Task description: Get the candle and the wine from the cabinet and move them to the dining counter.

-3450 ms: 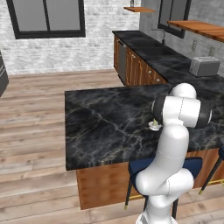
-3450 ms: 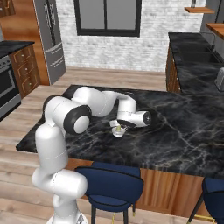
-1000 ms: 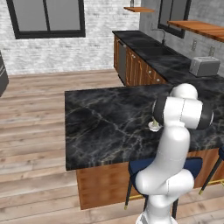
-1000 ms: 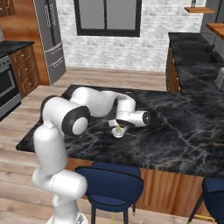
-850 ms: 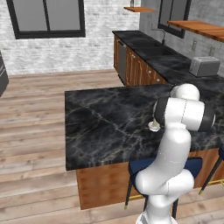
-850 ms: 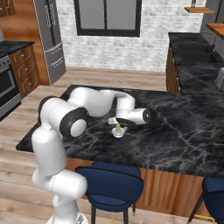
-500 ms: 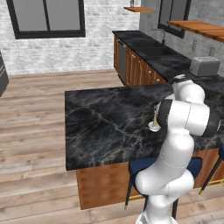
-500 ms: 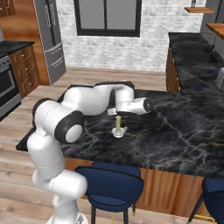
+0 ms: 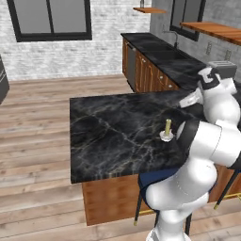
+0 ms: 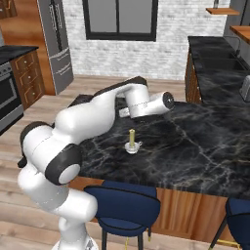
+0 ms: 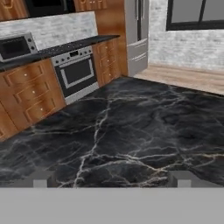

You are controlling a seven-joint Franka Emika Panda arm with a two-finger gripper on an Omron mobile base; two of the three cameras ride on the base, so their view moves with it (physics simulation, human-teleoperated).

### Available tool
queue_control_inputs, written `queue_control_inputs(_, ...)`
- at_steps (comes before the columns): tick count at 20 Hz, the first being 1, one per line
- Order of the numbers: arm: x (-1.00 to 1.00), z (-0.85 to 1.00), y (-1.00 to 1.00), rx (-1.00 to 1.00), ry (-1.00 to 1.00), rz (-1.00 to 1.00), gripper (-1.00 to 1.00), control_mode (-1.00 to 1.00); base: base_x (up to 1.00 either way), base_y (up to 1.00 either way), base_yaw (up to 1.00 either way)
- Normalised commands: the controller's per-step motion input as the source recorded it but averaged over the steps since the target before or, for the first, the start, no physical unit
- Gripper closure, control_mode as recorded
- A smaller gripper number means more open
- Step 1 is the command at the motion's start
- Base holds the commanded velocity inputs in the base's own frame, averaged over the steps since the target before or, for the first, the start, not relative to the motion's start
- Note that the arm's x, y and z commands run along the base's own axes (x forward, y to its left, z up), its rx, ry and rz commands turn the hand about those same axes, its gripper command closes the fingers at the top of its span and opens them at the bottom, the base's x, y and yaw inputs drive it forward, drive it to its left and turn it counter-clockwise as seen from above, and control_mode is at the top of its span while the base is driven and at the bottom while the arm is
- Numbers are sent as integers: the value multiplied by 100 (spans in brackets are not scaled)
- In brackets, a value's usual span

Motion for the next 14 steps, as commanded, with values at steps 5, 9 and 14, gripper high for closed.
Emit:
queue_control_inputs(5,-91,77,0,-9,19,-24,-100,-100,0,0,0)
queue_control_inputs(9,-99,72,1,-9,20,-27,-100,-100,0,0,0)
queue_control_inputs(14,-96,45,22,-10,15,-20,-100,-100,0,0,0)
